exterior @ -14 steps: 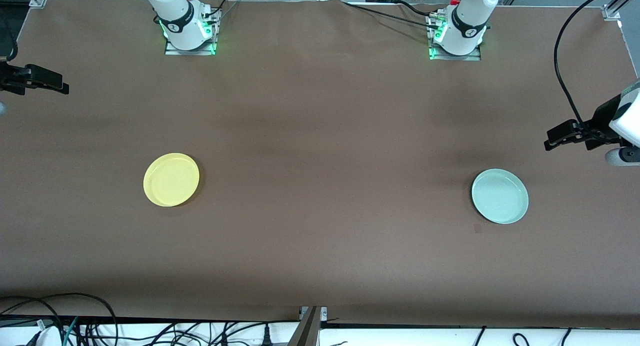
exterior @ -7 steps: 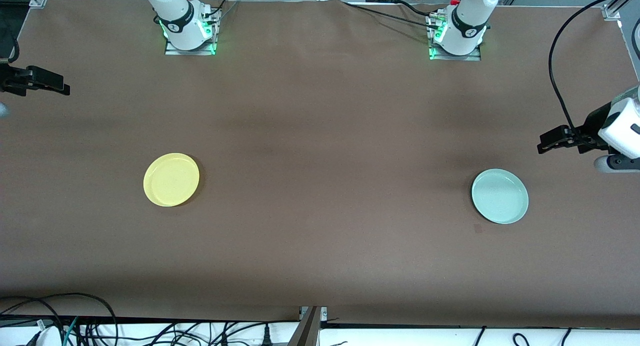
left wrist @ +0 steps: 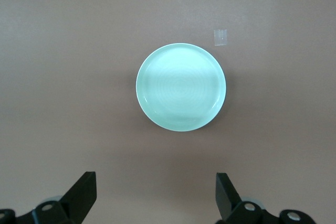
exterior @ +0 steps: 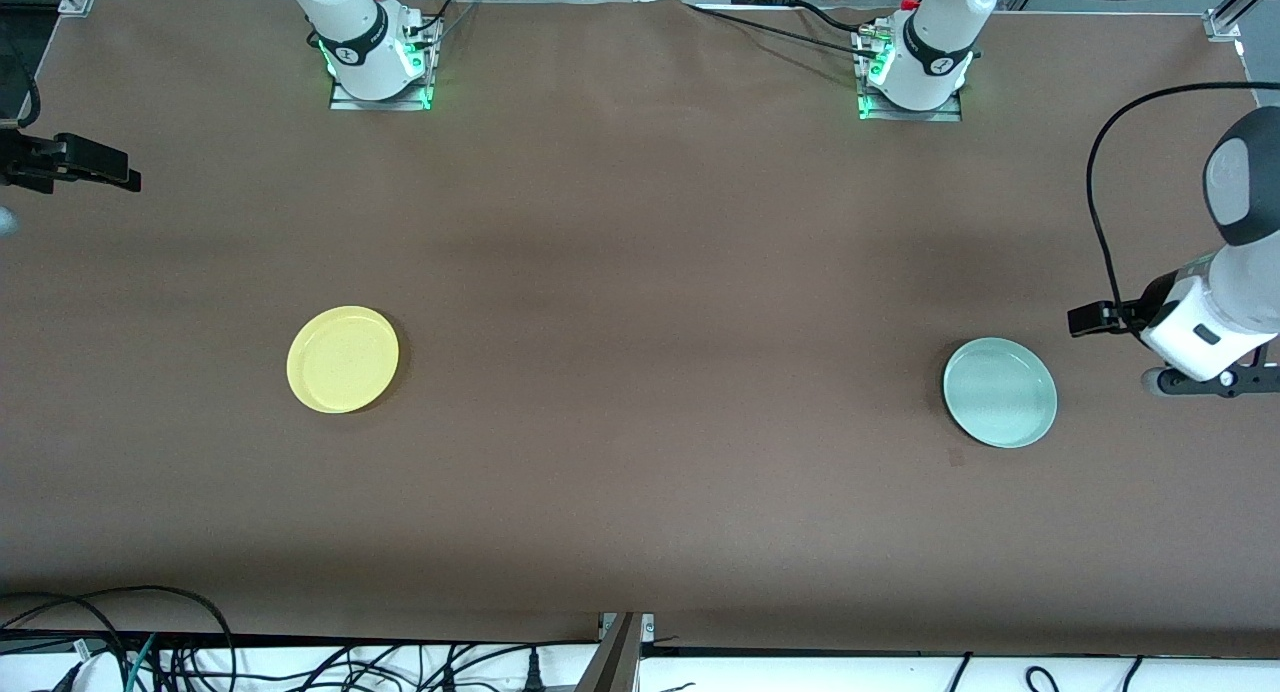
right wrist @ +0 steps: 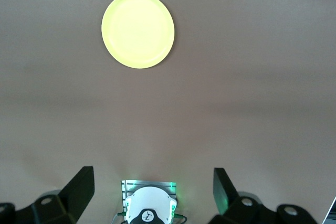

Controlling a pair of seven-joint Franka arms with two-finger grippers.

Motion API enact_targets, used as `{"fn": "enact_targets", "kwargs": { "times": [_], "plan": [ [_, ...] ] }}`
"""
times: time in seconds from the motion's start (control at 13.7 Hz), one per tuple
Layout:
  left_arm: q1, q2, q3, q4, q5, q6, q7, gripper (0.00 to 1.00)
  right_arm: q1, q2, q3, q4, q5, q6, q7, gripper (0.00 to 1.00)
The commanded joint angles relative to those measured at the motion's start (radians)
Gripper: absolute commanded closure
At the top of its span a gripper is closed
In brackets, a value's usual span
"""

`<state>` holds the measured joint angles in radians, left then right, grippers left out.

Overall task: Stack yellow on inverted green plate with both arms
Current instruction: 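Move the left gripper down to the rim of the green plate, then grasp the green plate with the left gripper while the right gripper reaches yellow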

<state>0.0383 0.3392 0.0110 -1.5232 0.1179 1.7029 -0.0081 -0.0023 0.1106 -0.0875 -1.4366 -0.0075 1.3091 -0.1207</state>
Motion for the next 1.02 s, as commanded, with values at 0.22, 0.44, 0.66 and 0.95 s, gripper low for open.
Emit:
{"fn": "enact_targets", "kwargs": {
  "times": [0.22,0.44,0.66,0.95],
  "plan": [
    [0.060,0.170,-0.002,-0.032,0.006,0.235,0.005,0.00,-0.004,0.006,0.005,0.019,0.000,-0.004,-0.008,0.00],
    [0.101,0.285,0.000,-0.051,-0.003,0.384,0.007,0.00,-0.004,0.007,0.005,0.019,0.000,-0.005,-0.008,0.00],
    [0.117,0.351,0.000,-0.052,-0.004,0.409,0.007,0.00,-0.004,0.011,0.005,0.019,0.000,-0.005,-0.007,0.00],
    [0.161,0.370,-0.009,-0.104,-0.006,0.446,0.013,0.00,-0.004,0.017,0.005,0.016,-0.002,-0.001,-0.007,0.00]
  ]
}}
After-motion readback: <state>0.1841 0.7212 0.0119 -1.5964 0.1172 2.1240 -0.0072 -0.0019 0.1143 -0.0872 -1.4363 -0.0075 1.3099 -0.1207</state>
